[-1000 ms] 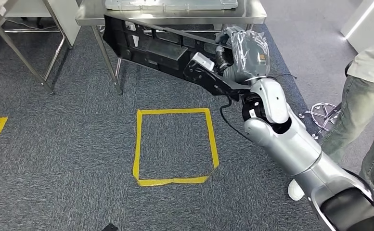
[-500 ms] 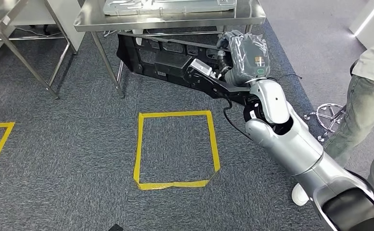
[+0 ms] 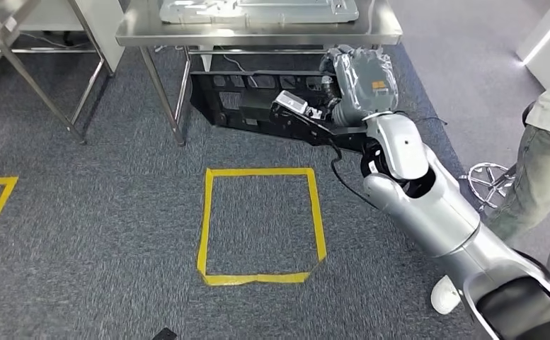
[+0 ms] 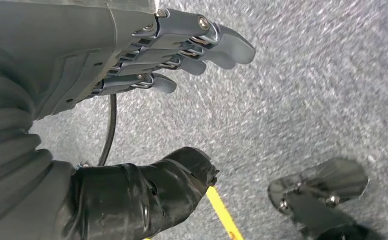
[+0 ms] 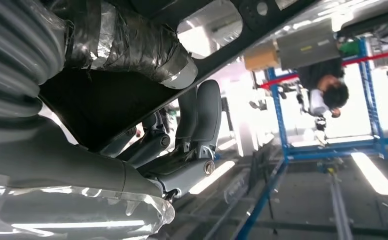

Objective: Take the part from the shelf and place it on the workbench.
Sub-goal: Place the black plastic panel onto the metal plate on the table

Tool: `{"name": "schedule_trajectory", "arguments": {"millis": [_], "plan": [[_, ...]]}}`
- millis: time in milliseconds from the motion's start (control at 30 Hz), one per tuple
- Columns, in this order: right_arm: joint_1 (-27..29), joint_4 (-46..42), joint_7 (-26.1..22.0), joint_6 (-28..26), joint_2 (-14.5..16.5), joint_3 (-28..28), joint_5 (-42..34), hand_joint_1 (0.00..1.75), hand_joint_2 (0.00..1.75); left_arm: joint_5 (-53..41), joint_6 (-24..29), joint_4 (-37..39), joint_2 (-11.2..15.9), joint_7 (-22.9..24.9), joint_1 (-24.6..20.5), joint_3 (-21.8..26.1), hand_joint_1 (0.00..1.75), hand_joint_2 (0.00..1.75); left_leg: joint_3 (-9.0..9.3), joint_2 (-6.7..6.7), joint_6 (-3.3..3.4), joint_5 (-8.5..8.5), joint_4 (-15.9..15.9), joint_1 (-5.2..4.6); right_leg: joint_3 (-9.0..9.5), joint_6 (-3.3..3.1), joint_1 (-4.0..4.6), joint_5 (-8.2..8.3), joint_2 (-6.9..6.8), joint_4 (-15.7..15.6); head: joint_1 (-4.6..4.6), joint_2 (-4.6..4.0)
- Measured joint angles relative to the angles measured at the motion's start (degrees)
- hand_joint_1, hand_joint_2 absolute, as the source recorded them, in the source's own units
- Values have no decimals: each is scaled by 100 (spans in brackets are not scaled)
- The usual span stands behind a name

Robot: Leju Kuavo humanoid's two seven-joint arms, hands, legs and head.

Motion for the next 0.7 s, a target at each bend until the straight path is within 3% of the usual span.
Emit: {"name": "schedule_trajectory", "arguments": {"millis": [67, 100, 133, 200, 267, 400, 467, 533, 600, 633, 667, 700], "plan": [[10, 0, -3, 36, -13, 2, 66, 175, 175, -3, -1, -2, 0, 2, 1, 0, 0, 175, 72, -3, 4, -70, 0, 3, -389, 48, -22, -129, -1, 491, 3, 0], [14, 0, -7, 60, -22, 4, 106, 175, 175, -9, -1, -3, -1, 3, 7, 0, 0, 175, 122, -8, -5, -111, 1, 7, -464, 66, -40, -57, -2, 475, 4, 0], [16, 0, -14, 83, -31, 7, 153, 175, 175, -17, 2, -5, -2, 4, 12, 0, 0, 175, 181, -16, -18, -157, 5, 13, -438, 81, -61, 122, -3, 258, 5, 0], [14, 1, -33, 128, -40, 11, 293, 175, 175, -31, 7, -13, -7, 4, 14, 0, 0, 175, 295, -36, -62, -264, 28, 20, -227, 101, -94, 633, -2, -486, 6, 0], [-1, -8, -52, 203, -44, 23, 508, 175, 175, -32, 10, -19, -9, 7, 1, 0, 0, 175, 330, -50, -134, -357, 55, 19, -80, 58, -77, 848, 1, -944, -1, 0], [-42, -56, -74, 290, -50, 35, 814, 175, 175, -33, 13, -42, -19, 12, -5, -1, 0, 175, 322, -40, -256, -443, 219, 45, 61, -114, -47, 750, 8, -1023, -9, 0], [-88, -79, -87, 302, -51, 35, 910, 175, 175, -33, 8, -61, -28, 12, -12, -4, 0, 175, 3, -17, -294, -490, 768, 56, 186, -183, -50, 679, 10, -1035, -18, 0], [-116, -90, -130, 346, -51, 35, 1054, 175, 175, -32, 5, -67, -30, 14, -11, -10, 0, 175, -501, -9, -319, -682, 1458, 57, 311, -222, -34, 572, 12, -1036, -23, 0], [-117, -94, -188, 421, -51, 38, 1189, 175, 175, -32, 1, -67, -28, 18, 10, -15, 0, 175, -833, -8, -315, -846, 1662, 53, 472, -228, -19, 444, 22, -1036, -22, 0], [-117, -94, -210, 456, -51, 39, 1234, 175, 175, -32, -2, -67, -25, 19, 19, -15, 0, 175, -874, -7, -299, -779, 1493, 47, 567, -224, -15, 373, 26, -1036, -23, 0], [-117, -94, -225, 478, -51, 41, 1264, 175, 175, -32, -3, -67, -22, 20, 26, -16, 0, 175, -840, -3, -271, -560, 1166, 35, 662, -216, -13, 298, 28, -1038, -22, 0], [-118, -94, -233, 491, -51, 42, 1284, 175, 175, -32, -3, -67, -17, 20, 32, -17, 0, 175, -773, 2, -233, -196, 764, 13, 739, -205, -12, 225, 27, -1040, -22, 0]]}}
